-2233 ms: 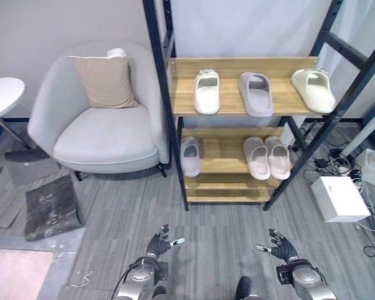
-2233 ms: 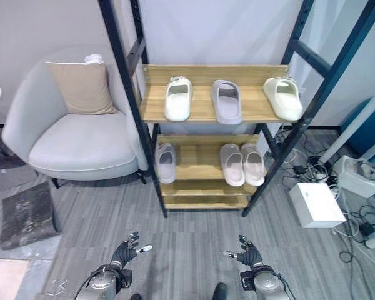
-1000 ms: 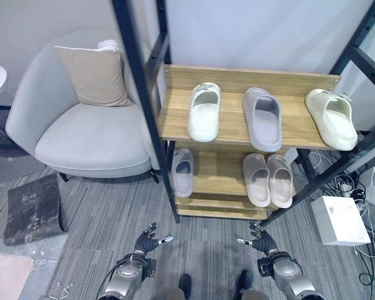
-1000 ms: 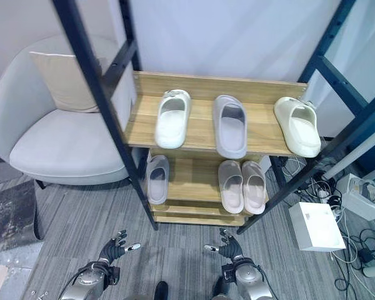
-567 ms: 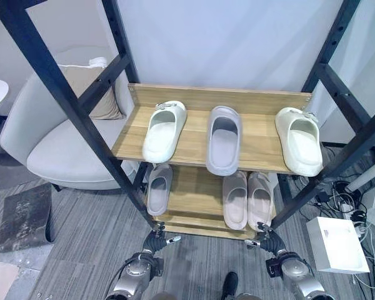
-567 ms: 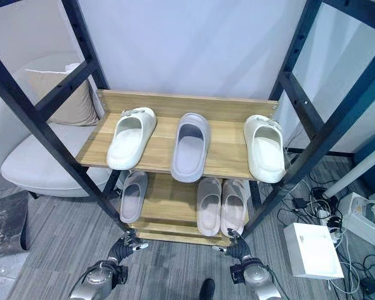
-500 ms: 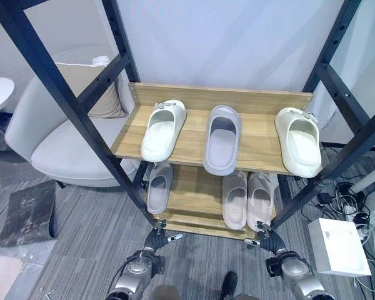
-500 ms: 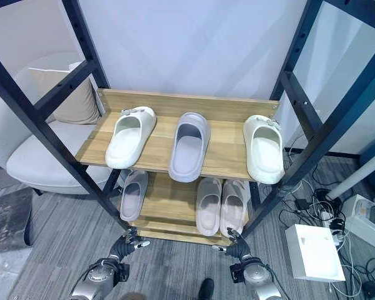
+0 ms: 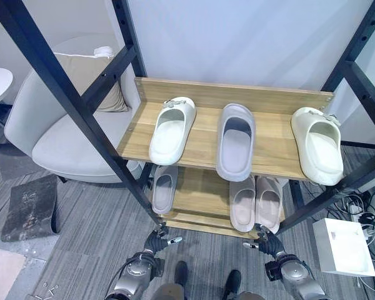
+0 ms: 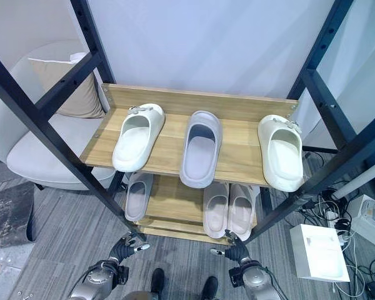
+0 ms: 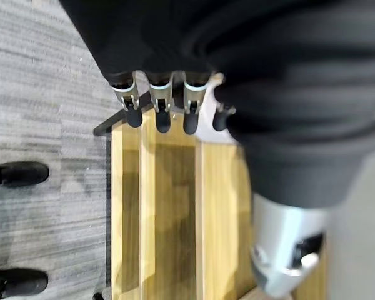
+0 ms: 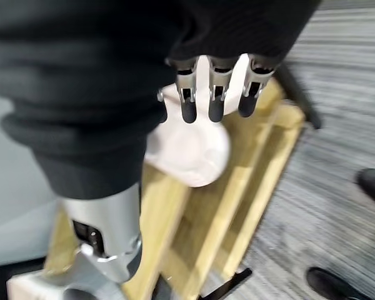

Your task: Arrange the slippers neatly on the shoe rack.

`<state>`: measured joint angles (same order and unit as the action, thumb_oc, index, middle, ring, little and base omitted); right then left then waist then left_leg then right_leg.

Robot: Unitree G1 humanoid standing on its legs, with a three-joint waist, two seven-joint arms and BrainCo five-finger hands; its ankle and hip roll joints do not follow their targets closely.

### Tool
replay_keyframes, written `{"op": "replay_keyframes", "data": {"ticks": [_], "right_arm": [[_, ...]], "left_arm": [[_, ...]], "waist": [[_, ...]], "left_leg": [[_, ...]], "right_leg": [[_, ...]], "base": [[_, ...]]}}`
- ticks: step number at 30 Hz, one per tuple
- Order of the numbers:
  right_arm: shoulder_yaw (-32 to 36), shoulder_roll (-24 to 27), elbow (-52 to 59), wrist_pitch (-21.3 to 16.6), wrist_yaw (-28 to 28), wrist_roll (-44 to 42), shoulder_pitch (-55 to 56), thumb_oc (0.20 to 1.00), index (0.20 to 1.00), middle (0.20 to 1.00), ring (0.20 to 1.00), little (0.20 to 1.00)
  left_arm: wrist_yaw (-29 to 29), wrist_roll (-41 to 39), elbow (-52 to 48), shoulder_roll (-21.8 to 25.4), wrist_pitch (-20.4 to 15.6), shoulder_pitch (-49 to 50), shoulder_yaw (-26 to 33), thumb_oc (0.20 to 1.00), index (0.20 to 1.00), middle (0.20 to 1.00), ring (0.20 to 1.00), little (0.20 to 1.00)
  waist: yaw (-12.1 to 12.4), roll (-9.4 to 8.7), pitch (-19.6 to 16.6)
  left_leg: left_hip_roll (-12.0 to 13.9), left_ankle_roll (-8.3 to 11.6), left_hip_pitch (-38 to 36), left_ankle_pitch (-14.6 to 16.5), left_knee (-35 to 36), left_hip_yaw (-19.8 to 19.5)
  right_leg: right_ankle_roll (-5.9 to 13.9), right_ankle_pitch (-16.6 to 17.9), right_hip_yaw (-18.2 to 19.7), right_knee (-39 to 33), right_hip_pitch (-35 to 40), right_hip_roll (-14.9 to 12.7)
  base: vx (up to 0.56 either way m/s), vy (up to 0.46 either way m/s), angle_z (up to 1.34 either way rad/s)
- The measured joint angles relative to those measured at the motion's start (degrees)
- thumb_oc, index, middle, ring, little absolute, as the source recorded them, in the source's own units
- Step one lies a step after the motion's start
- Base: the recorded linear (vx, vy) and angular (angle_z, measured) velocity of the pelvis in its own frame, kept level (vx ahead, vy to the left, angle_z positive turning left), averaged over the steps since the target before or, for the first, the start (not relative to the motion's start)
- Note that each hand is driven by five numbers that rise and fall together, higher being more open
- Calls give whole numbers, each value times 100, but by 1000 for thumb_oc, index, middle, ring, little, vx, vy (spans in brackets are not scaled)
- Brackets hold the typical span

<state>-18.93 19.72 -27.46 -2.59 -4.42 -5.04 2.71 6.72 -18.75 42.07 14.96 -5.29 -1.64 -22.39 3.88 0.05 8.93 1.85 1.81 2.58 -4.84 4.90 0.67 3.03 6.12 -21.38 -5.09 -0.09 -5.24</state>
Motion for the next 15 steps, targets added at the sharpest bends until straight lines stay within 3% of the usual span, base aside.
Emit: {"op": "replay_keyframes", "data": {"ticks": [6,15], "right_arm": [[215,592,2116,-122,157,868,415,1000,1000,1000,1000,1000],[277,734,3062,-212,668,924,702,1000,1000,1000,1000,1000]], "left_arm": [[30,169,-337,40,-13,128,22,1000,1000,1000,1000,1000],[40,217,-232,9,-15,97,118,1000,1000,1000,1000,1000]], "waist": [[-54,-68,-2],[-187,-198,19]], "left_leg": [[-6,-49,-184,-67,-35,10],[16,10,-273,23,-32,144]], "right_leg": [[31,-20,15,0,193,5],[110,-85,172,0,202,19]], "base": [[0,0,0],[-4,20,-10]]}}
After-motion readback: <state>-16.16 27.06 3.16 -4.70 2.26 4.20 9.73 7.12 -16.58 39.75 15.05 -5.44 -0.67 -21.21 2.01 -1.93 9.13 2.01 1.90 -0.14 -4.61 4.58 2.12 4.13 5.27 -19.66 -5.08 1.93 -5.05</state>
